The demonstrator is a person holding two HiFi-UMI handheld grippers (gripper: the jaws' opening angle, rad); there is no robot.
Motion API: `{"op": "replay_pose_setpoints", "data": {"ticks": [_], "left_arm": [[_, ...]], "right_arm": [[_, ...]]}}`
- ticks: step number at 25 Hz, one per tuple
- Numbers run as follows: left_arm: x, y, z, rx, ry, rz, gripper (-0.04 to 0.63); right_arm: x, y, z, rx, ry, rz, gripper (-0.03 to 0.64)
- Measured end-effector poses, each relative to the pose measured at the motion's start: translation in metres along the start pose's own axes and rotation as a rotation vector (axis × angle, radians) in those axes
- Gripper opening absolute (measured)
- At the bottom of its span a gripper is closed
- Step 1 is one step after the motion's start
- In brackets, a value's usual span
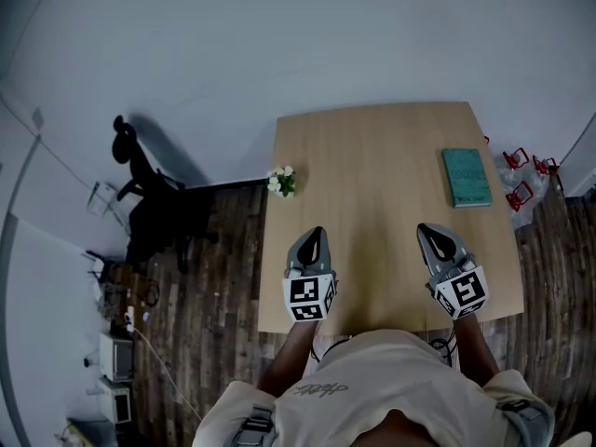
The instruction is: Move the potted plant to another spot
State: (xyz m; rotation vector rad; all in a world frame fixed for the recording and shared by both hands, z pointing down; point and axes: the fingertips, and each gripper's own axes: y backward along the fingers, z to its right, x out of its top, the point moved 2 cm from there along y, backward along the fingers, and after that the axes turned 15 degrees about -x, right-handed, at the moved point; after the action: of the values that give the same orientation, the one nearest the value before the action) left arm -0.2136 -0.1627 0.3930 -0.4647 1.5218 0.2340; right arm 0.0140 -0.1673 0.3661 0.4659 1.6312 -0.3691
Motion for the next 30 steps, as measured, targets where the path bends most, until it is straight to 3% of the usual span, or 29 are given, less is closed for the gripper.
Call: {"op": "replay_pose_setpoints", "data": {"ticks": [8,30], "left_arm": [[-0.013,0.001,0.001,-0.017,0.031,-0.023,0.014],[-0.008,0.019,-0.022,0.027,-0.01,-0.03,0.014]], "right_arm": [[-0.001,0.002,0.004,-0.02,-0.036,-0.013,0.003],[-0.007,-0.002,-0.014,0.014,-0.027,-0.02,0.003]]}}
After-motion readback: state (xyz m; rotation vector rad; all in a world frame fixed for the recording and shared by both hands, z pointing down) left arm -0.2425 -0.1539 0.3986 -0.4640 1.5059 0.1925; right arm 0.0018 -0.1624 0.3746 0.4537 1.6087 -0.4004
